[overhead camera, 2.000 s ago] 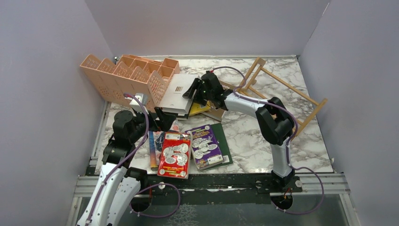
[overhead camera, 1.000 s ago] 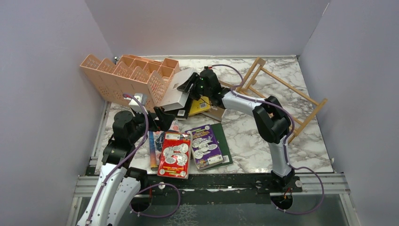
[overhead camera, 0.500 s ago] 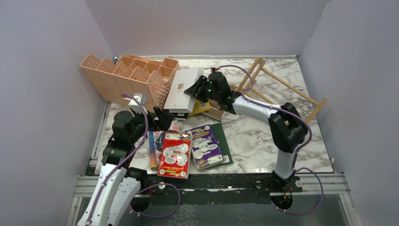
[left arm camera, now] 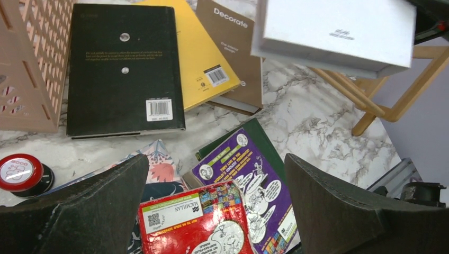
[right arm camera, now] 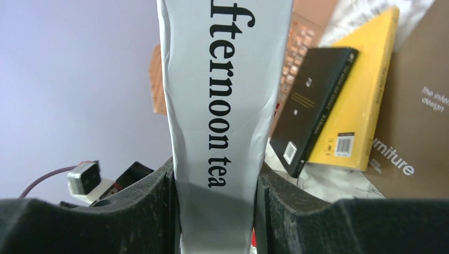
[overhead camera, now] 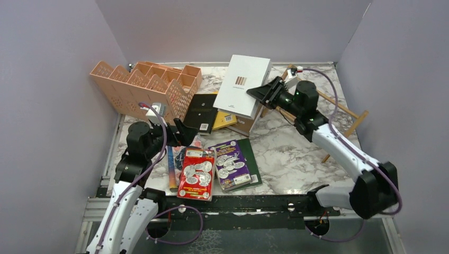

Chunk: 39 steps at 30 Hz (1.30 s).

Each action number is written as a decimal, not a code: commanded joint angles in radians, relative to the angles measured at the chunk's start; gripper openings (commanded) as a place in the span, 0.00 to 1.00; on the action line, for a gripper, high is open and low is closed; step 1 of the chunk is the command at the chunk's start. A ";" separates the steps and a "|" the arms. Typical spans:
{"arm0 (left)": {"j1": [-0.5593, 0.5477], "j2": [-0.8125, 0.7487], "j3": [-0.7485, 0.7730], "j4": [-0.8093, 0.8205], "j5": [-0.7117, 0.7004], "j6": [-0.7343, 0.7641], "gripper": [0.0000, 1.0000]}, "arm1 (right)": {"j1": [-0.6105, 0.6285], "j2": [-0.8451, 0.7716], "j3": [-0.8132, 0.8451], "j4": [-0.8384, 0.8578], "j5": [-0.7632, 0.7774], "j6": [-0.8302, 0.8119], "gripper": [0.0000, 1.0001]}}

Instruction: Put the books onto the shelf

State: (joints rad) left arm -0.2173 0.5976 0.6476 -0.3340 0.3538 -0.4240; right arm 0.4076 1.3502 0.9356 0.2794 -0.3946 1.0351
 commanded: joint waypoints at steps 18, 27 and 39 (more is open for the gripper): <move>0.004 -0.072 -0.014 0.009 0.063 0.037 0.99 | -0.013 -0.366 0.267 -0.448 0.810 -0.625 0.39; 0.005 -0.069 -0.016 0.009 0.042 0.041 0.99 | -0.013 -0.368 0.262 -0.506 1.081 -0.713 0.39; 0.005 -0.062 -0.016 0.010 0.032 0.038 0.99 | -0.013 -0.195 0.221 -0.502 1.237 -0.747 0.38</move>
State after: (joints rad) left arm -0.2173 0.5343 0.6403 -0.3386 0.4000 -0.3985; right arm 0.3973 1.0897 1.1713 -0.2314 0.7635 0.3084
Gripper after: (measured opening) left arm 0.987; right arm 0.470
